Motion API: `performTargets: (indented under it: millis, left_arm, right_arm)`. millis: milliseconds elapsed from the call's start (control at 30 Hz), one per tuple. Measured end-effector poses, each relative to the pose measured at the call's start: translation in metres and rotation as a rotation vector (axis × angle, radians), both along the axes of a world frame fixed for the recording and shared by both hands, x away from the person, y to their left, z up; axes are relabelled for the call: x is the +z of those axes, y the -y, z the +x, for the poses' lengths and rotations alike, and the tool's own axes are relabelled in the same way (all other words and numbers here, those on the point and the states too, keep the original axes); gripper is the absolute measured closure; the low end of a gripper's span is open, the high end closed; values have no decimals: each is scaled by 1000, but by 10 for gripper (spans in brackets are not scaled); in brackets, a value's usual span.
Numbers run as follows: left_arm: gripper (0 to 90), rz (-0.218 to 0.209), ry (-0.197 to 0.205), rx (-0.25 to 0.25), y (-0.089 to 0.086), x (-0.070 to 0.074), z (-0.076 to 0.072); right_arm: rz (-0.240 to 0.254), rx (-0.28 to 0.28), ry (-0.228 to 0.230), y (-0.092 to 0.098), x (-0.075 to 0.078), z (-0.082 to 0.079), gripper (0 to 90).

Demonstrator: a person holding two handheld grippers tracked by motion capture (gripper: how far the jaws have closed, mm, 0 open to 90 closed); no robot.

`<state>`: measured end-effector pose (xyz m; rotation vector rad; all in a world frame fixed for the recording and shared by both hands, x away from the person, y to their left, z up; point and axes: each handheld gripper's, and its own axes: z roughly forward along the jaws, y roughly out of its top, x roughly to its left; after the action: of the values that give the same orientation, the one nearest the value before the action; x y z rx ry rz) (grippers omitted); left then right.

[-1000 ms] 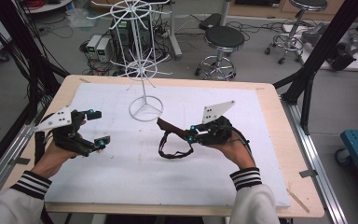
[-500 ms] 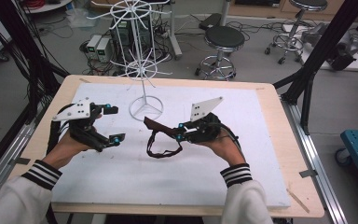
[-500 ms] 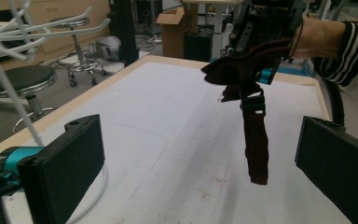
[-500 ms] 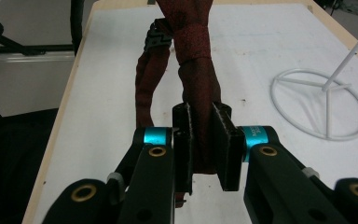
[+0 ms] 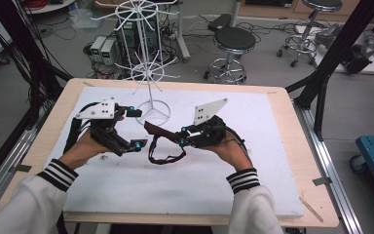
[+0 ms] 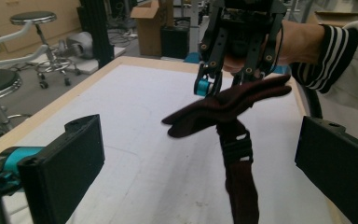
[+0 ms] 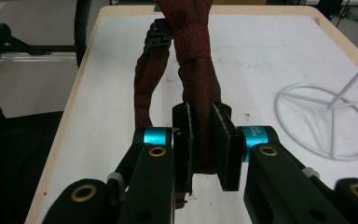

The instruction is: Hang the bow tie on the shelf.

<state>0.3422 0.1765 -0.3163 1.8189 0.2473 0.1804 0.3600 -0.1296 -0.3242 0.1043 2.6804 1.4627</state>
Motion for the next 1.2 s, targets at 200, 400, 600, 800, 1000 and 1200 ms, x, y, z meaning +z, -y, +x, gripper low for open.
performTargets:
  millis: [200,400,600,800,1000,1200]
  left_arm:
    - [41,26,-32,-33,14,0,1]
    - [153,29,-9,-36,17,1,1]
    - [291,29,2,-24,16,2,0]
    - [443,40,2,-30,15,3,-2]
    - [634,46,-5,-47,11,3,-1]
    - [781,64,3,-47,10,3,-2]
  right_arm:
    - [-5,13,5,-3,0,-1,799]
    - [-6,13,4,-2,1,-2,797]
    - [-9,16,3,-4,0,-3,797]
    - [-12,14,10,-5,0,-3,796]
    - [-12,7,8,-4,0,-2,796]
    - [-29,1,6,-6,-2,-1,796]
